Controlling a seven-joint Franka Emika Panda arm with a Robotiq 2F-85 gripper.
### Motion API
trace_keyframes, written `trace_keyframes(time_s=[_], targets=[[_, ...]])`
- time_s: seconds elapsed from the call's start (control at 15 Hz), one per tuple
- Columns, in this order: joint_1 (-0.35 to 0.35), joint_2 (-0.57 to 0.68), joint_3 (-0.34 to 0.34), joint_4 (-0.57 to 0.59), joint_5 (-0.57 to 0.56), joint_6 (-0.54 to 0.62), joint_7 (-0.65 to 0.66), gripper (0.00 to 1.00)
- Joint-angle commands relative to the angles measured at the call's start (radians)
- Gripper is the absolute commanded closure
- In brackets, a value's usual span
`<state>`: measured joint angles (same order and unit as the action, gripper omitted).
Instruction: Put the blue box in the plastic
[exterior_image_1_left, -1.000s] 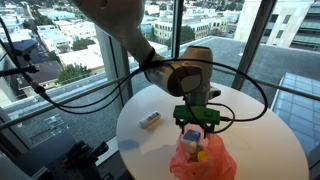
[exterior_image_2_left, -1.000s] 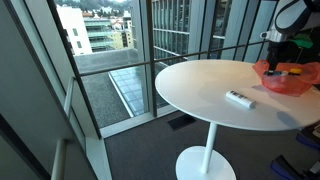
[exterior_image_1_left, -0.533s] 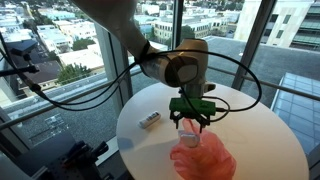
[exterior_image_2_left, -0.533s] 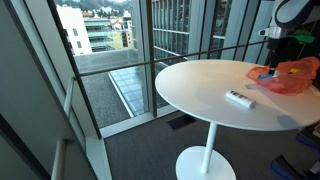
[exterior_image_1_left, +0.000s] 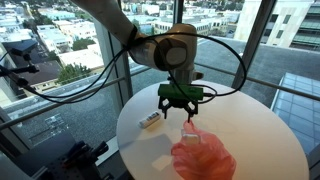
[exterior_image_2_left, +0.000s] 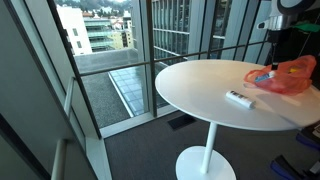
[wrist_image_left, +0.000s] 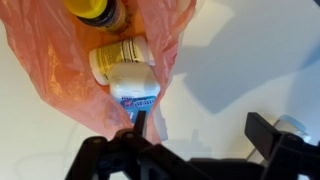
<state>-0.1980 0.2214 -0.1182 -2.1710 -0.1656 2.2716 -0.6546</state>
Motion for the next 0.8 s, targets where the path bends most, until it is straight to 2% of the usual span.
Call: trace_keyframes(time_s=[0.0, 0.27, 0.73], targets=[[0.004, -0.059, 0.015, -0.035, 0.027, -0.043, -0.01, 0.0], [0.016, -0.078, 0.016, -0.049, 0.053, -0.047, 0.054, 0.0], [0.035, -0.103, 0.006, -0.064, 0.065, 0.007, 0.333, 0.0]])
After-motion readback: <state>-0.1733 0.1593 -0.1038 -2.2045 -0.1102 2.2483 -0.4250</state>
